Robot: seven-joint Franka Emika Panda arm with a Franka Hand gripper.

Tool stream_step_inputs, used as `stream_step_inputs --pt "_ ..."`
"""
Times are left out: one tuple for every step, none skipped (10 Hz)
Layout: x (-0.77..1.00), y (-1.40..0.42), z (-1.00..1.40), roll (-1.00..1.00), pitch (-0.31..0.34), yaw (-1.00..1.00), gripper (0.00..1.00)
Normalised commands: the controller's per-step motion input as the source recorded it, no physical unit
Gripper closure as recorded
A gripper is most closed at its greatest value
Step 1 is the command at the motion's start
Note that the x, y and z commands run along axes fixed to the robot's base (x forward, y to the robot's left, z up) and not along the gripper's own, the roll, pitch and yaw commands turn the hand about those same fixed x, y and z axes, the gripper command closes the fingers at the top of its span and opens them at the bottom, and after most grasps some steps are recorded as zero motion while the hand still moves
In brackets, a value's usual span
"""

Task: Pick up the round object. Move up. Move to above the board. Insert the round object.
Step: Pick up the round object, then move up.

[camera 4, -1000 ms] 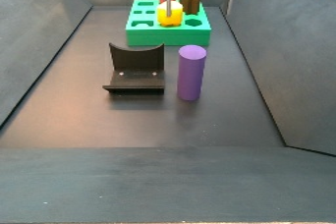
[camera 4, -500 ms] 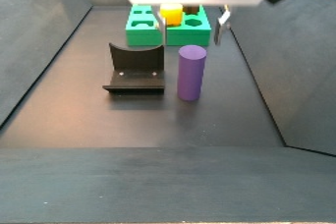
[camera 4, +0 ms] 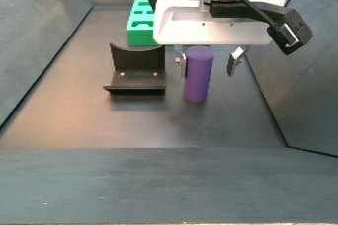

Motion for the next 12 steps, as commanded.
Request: stream_step_inputs --pt "0.00 0.00 0.00 0.00 0.000 0.00 1.00" --pt "0.00 0.00 0.00 0.00 0.000 0.00 1.00" --pt "0.00 0.00 0.00 0.00 0.000 0.00 1.00" --pt "0.00 0.00 0.00 0.00 0.000 0.00 1.00" --pt "0.00 0.00 0.00 0.00 0.000 0.00 1.00" --pt "0.00 0.00 0.00 0.00 0.000 0.00 1.00" --pt "0.00 0.00 0.00 0.00 0.000 0.00 1.00" --pt "0.00 0.00 0.00 0.00 0.000 0.00 1.00" --pt "0.00 0.00 0.00 0.00 0.000 0.00 1.00" --pt "0.00 0.00 0.00 0.00 0.000 0.00 1.00" --pt "0.00 0.00 0.00 0.00 0.000 0.00 1.00" --pt "0.00 0.00 0.83 0.00 0.000 0.00 1.00"
